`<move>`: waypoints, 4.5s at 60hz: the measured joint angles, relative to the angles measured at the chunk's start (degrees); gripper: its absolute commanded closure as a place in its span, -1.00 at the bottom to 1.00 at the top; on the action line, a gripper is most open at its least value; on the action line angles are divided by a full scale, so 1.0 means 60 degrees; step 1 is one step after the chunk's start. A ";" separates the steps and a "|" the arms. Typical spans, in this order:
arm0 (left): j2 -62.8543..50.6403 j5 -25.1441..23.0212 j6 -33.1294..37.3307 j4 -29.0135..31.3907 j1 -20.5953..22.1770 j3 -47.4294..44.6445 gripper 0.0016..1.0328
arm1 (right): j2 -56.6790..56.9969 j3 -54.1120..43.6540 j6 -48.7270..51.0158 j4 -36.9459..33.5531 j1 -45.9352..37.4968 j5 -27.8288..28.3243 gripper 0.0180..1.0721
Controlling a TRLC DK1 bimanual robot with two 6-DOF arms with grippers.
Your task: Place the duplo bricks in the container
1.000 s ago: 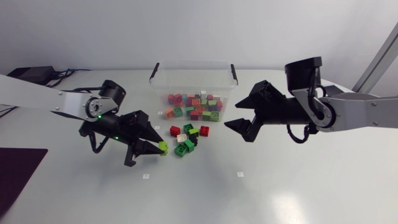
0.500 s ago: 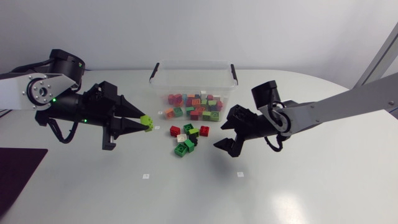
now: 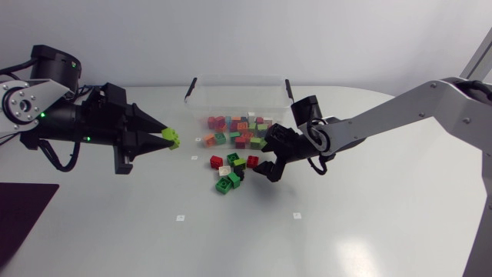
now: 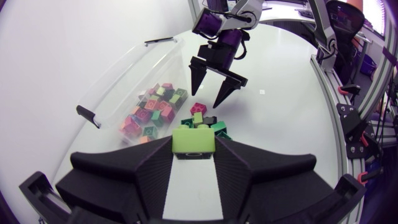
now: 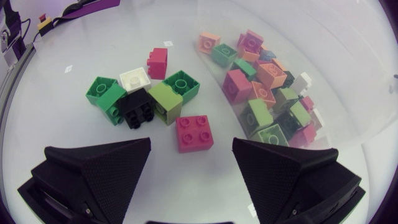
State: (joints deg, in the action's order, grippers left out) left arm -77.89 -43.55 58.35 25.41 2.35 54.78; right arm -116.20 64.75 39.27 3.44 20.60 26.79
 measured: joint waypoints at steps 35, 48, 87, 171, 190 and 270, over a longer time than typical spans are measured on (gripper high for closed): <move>0.0426 -0.0066 -0.1151 -0.0284 -0.0069 0.0608 0.52 | -0.0907 0.0907 0.0255 -0.0790 0.0062 0.0004 0.05; 0.0437 -0.0066 -0.1781 -0.0903 0.0080 0.0765 0.52 | -0.1016 0.1064 0.0251 -0.0780 0.0168 0.0004 0.65; -0.2080 0.0896 -0.3588 -0.2422 0.0907 0.2823 0.52 | 0.2379 -0.1042 0.0255 -0.1053 -0.0098 0.0029 0.78; -0.3326 0.3566 -0.4073 0.2065 0.1508 0.5311 -0.90 | 0.2218 0.3180 -0.2055 -0.1741 -0.0554 -0.0929 0.78; -0.3326 0.3836 -0.2845 0.0965 0.1708 0.2878 -0.90 | 0.1300 0.4189 -0.2237 -0.2237 -0.0138 -0.1395 0.26; -0.7009 0.4033 0.2827 0.2787 0.2812 0.5770 -0.86 | 0.3435 0.0954 -0.0739 -0.2940 -0.0197 -0.0878 -0.82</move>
State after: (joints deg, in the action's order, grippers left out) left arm -119.94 -19.35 75.31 42.13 19.22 89.41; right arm -95.59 70.48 34.83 -14.20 19.42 21.52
